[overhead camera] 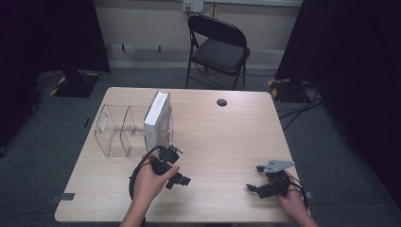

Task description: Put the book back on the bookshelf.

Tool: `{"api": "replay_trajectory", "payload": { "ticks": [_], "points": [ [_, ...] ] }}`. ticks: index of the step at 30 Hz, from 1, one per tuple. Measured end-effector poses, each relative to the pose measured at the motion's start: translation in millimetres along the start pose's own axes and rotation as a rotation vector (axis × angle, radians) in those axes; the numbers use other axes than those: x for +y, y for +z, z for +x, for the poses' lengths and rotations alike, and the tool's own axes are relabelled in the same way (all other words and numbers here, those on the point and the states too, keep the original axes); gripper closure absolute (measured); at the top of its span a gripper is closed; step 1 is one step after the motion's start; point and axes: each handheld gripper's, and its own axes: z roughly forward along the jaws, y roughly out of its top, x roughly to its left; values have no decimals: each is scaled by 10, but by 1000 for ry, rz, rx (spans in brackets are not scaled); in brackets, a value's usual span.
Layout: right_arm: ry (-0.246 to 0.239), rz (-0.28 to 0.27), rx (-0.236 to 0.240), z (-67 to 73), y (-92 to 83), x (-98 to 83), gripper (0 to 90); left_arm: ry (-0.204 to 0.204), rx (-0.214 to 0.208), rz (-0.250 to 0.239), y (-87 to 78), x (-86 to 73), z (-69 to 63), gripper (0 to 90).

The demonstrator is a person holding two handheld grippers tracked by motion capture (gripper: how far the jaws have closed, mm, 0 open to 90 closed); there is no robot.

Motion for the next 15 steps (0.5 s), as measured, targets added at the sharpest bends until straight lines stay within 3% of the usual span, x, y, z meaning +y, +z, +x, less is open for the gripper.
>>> {"api": "replay_trajectory", "payload": {
  "ticks": [15],
  "points": [
    [0, 0, 0, 0, 0, 0, 122, 21, -5, 20, 235, -93, -29, 207]
  ]
}}
